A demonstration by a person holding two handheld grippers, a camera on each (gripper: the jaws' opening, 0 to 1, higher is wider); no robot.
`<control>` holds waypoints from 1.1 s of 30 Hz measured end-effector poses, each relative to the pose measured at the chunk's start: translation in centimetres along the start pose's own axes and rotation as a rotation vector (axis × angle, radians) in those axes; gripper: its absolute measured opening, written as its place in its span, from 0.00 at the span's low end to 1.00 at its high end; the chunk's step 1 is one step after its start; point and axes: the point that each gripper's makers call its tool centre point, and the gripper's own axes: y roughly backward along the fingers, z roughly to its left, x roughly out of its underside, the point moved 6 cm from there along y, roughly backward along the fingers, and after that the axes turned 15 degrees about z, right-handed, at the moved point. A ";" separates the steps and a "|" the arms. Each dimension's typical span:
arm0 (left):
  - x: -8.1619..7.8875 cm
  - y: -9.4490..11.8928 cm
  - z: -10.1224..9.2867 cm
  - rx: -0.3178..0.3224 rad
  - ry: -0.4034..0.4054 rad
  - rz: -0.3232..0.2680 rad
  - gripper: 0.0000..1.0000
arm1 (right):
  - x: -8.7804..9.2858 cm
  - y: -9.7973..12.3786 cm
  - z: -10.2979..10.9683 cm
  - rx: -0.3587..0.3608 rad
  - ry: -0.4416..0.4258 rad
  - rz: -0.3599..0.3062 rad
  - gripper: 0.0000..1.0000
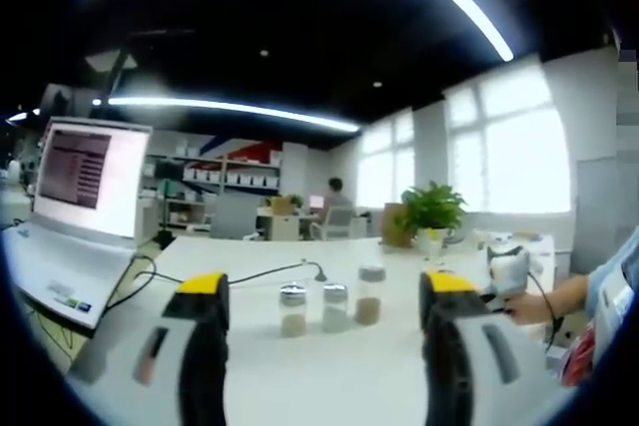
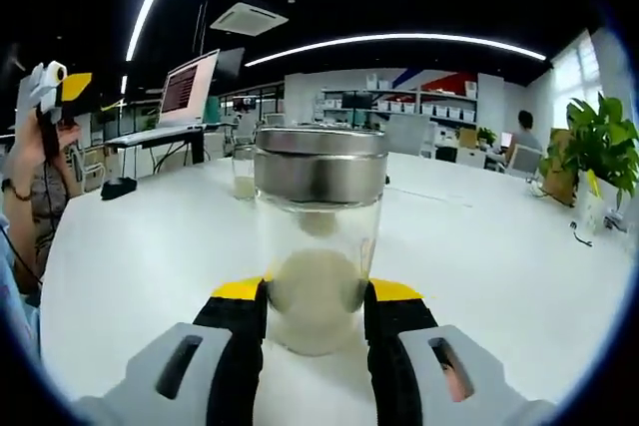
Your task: Rotate the seasoning bottle until the label or dispensing opening points toward the visible target arrow and the bottle remains upright within the marked orientation range
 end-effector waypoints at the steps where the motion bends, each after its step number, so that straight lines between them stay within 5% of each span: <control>1: 0.0 0.0 0.0 -0.001 0.000 0.000 0.82 | 0.1 0.1 0.0 -0.013 -0.010 -0.008 0.40; 7: 0.0 0.0 0.0 -0.003 0.003 -0.001 0.82 | -1.1 1.4 -0.7 -0.112 -0.014 -0.076 0.74; 12: 0.0 0.1 0.1 -0.012 0.006 0.001 0.82 | -1.6 1.9 -1.6 -0.163 0.149 -0.074 0.72; 15: 0.1 0.1 0.0 -0.009 0.005 0.001 0.82 | -3.4 2.4 -2.3 -0.271 0.200 -0.177 0.78; 18: 0.2 0.0 -0.1 -0.004 0.002 0.006 0.82 | -4.6 2.7 -2.2 -0.387 0.281 -0.198 0.85; 20: 0.3 -0.3 -0.2 0.000 0.003 0.010 0.82 | -4.8 2.3 -2.5 -0.449 0.390 -0.151 0.90; 24: 0.5 -0.6 -0.4 0.019 0.010 0.026 0.82 | -5.2 1.5 -2.8 -0.596 0.437 -0.099 0.75; 33: 0.5 -0.6 -0.6 0.035 0.012 0.025 0.82 | -5.4 0.5 -1.9 -0.843 0.486 -0.121 0.63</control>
